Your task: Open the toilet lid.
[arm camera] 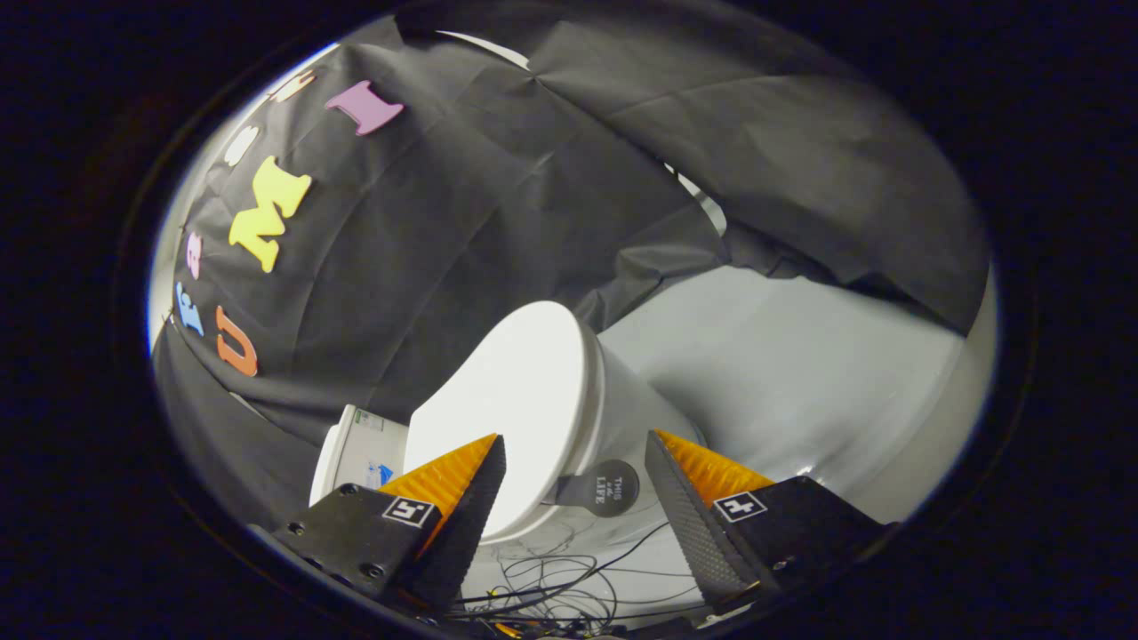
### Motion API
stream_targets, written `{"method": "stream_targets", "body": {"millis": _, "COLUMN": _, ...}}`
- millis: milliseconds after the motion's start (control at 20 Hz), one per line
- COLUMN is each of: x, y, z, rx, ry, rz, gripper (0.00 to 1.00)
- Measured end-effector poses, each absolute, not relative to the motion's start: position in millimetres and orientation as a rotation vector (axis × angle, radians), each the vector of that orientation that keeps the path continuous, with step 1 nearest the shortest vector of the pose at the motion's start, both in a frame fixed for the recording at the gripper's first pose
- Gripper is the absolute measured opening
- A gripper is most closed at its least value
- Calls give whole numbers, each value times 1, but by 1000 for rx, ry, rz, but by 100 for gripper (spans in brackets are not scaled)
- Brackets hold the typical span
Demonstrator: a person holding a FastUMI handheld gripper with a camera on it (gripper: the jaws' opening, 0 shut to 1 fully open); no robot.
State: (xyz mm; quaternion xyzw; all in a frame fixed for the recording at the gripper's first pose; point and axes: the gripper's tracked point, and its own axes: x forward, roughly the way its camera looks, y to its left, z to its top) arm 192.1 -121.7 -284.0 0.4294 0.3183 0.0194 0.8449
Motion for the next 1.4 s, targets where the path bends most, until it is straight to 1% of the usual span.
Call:
{"method": "stream_targets", "body": {"millis": 150, "x": 185, "y": -121, "z": -297, "rx": 1034, "ry": 696, "rz": 50, "gripper": 98}}
{"method": "stream_targets", "body": {"millis": 250, "x": 181, "y": -119, "z": -304, "rx": 1102, "ry": 716, "rz": 56, "gripper": 95}}
{"method": "stream_targets", "body": {"millis": 350, "x": 181, "y": -119, "z": -312, "rx": 1143, "ry": 725, "rz": 50, "gripper": 91}}
{"method": "stream_targets", "body": {"millis": 400, "x": 180, "y": -120, "z": -315, "rx": 1169, "ry": 729, "rz": 49, "gripper": 86}}
{"method": "stream_targets", "body": {"millis": 600, "x": 180, "y": -114, "z": -320, "rx": 1283, "ry": 743, "rz": 73, "gripper": 76}}
{"method": "stream_targets", "body": {"millis": 750, "x": 184, "y": -117, "z": -324, "rx": 1314, "ry": 727, "rz": 73, "gripper": 62}}
{"method": "stream_targets", "body": {"millis": 800, "x": 185, "y": -115, "z": -323, "rx": 1328, "ry": 726, "rz": 82, "gripper": 56}}
{"method": "stream_targets", "body": {"millis": 950, "x": 188, "y": -101, "z": -321, "rx": 1340, "ry": 739, "rz": 132, "gripper": 51}}
{"method": "stream_targets", "body": {"millis": 1100, "x": 193, "y": -107, "z": -334, "rx": 1310, "ry": 753, "rz": 88, "gripper": 28}}
{"method": "stream_targets", "body": {"millis": 1200, "x": 189, "y": -109, "z": -326, "rx": 1365, "ry": 746, "rz": 95, "gripper": 13}}
{"method": "stream_targets", "body": {"millis": 1250, "x": 186, "y": -104, "z": -323, "rx": 1334, "ry": 748, "rz": 119, "gripper": 9}}
{"method": "stream_targets", "body": {"millis": 1400, "x": 189, "y": -105, "z": -324, "rx": 1274, "ry": 745, "rz": 113, "gripper": 4}}
